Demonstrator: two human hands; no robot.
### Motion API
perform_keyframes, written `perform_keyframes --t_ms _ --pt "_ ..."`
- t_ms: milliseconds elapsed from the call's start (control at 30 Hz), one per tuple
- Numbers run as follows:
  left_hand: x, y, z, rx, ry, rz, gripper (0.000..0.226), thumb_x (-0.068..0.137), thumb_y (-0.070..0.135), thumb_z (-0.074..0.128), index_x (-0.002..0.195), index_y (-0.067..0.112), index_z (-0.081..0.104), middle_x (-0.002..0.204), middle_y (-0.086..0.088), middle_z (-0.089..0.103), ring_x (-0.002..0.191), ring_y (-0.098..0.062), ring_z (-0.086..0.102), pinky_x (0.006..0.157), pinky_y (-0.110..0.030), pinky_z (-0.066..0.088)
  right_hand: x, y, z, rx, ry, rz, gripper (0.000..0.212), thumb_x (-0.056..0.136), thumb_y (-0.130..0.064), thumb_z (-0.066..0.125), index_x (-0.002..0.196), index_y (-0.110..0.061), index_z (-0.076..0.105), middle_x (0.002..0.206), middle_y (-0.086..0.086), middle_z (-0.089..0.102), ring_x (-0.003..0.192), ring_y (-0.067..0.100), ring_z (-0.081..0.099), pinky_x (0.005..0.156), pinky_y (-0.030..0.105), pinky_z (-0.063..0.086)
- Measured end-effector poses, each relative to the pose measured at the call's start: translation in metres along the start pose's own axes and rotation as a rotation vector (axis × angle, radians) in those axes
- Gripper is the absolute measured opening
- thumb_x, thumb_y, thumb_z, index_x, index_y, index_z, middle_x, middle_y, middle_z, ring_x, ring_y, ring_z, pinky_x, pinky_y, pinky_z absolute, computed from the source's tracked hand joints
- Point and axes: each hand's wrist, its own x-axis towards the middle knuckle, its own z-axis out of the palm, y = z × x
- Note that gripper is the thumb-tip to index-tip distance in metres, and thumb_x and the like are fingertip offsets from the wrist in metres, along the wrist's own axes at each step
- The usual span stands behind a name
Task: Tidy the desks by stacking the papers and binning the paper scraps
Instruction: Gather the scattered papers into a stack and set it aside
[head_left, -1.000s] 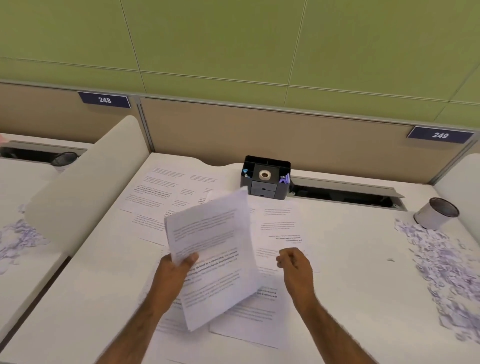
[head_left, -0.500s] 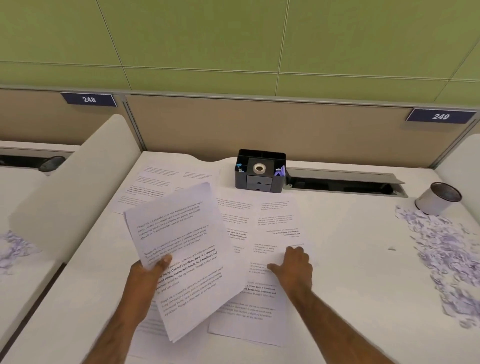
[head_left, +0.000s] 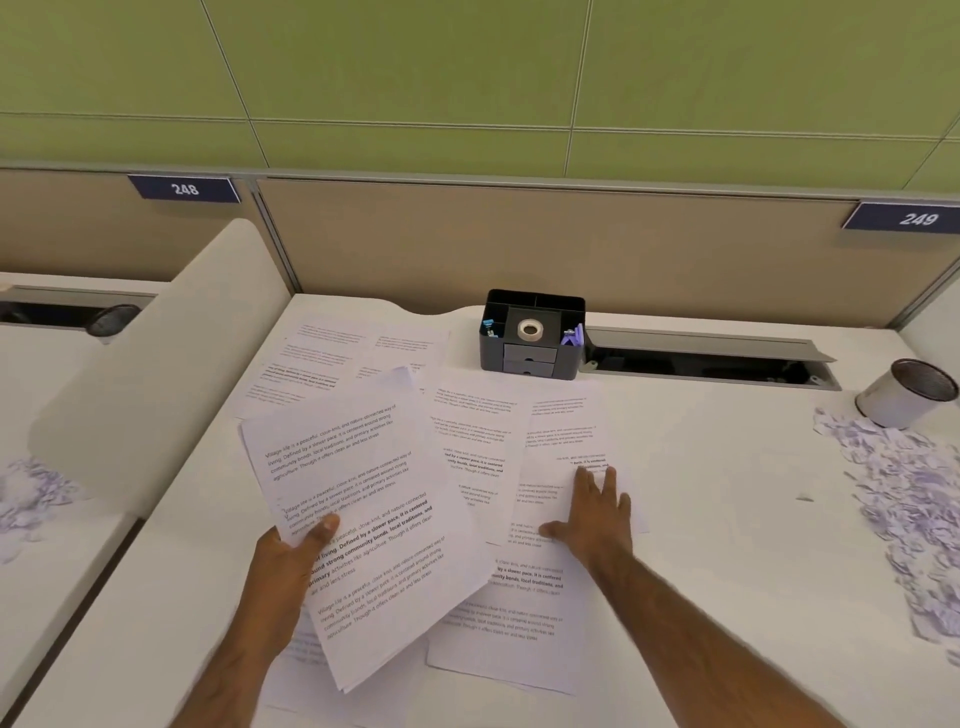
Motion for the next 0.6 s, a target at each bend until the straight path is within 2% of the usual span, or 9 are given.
perform_keyframes --t_ms 167,233,300,367,500,600 --pt "0.002 -0.001 0.003 0.029 -0.006 -0.006 0.026 0.092 0.017 0.070 0.117 0.023 0.069 0.110 0.003 0.078 0.100 -0.024 0.075 0.094 -0.046 0.055 -0.007 -0.009 -0.003 0.016 0.047 0.000 0.096 0.087 -0.042 0.073 0.159 -0.014 0.016 0.159 0.009 0.038 0.156 0.031 -0.001 0.124 0.050 0.008" --pt "0.003 -0.001 0.005 0.035 -0.016 -0.010 0.025 0.092 0.017 0.071 0.116 0.022 0.069 0.109 0.002 0.078 0.099 -0.024 0.075 0.093 -0.047 0.056 -0.012 -0.013 -0.001 0.027 0.104 0.013 0.088 0.089 -0.035 0.072 0.158 -0.016 0.021 0.154 0.011 0.045 0.153 0.032 0.017 0.121 0.046 0.020" --pt "0.002 -0.001 0.005 0.037 -0.020 -0.012 0.025 0.092 0.017 0.070 0.116 0.022 0.069 0.109 0.002 0.079 0.099 -0.024 0.075 0.091 -0.045 0.056 -0.015 -0.015 0.001 0.004 0.160 0.031 0.078 0.090 -0.031 0.068 0.155 -0.017 0.027 0.143 0.008 0.053 0.138 0.028 0.039 0.110 0.041 0.035" --pt "0.002 -0.002 0.005 0.036 -0.023 -0.014 0.025 0.093 0.016 0.070 0.117 0.022 0.069 0.108 0.002 0.079 0.098 -0.025 0.076 0.089 -0.044 0.057 -0.017 -0.016 0.003 0.013 0.192 0.055 0.071 0.091 -0.027 0.062 0.153 -0.017 0.029 0.136 0.004 0.055 0.125 0.025 0.047 0.101 0.040 0.040" --pt "0.003 -0.003 0.002 0.042 -0.026 -0.014 0.024 0.093 0.017 0.070 0.117 0.023 0.069 0.110 0.002 0.078 0.102 -0.025 0.074 0.093 -0.046 0.056 -0.016 -0.014 0.003 0.196 0.216 0.109 0.067 0.093 -0.018 0.059 0.153 -0.013 0.029 0.142 0.007 0.051 0.127 0.028 0.049 0.106 0.043 0.040" --pt "0.002 -0.005 0.003 0.049 -0.034 -0.009 0.023 0.093 0.017 0.070 0.115 0.025 0.069 0.113 0.003 0.077 0.106 -0.024 0.073 0.098 -0.048 0.054 -0.017 -0.015 -0.002 0.445 0.198 0.169 0.066 0.091 -0.010 0.060 0.152 -0.011 0.033 0.139 0.009 0.058 0.125 0.031 0.057 0.103 0.042 0.046"
